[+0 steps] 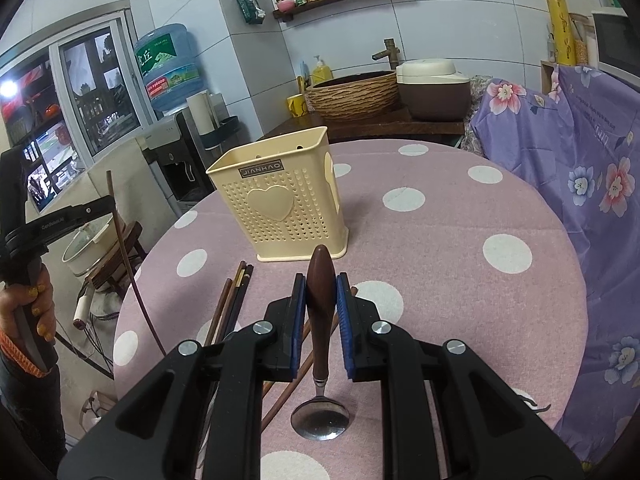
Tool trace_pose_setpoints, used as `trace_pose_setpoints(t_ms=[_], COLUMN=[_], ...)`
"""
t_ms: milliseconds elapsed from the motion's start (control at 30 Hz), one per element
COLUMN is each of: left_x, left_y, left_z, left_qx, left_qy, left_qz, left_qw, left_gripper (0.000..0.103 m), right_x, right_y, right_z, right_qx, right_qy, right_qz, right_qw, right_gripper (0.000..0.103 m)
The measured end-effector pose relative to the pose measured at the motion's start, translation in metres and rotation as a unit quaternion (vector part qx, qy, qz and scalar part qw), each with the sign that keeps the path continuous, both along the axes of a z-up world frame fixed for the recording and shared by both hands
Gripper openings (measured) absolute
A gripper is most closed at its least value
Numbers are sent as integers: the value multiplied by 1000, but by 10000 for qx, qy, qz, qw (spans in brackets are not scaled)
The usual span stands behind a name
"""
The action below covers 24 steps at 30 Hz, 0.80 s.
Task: Organize utensils
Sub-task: 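Lift and lower the spoon into the cream holder while the left tool inserts its chopstick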
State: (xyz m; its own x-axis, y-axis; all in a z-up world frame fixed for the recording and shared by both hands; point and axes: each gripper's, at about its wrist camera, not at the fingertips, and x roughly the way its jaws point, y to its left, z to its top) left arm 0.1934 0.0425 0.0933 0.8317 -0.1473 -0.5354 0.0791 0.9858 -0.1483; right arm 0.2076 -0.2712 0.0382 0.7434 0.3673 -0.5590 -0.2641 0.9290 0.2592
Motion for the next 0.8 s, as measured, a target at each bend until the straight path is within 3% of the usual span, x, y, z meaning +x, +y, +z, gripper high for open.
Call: trace_pose_setpoints(t_ms=[300,633,800], left_x=[7,43,57], left_y=[5,-17,-39], left_z=[28,132,164], left_qx=[45,-2,14], left_qy=[-292,-912,-1160], left_qz=[74,-73,-178], left_qw=[9995,9958,9931], left_gripper=[8,8,8], right_x=[21,75,97], right_y=[5,22,41], right_z=[36,140,185], right_qx=[-141,-244,-266], right_qy=[-294,-874,-1196], right_qz=[77,2,-20], right_qw=[9994,9959,9925], right_gripper=[16,16,16])
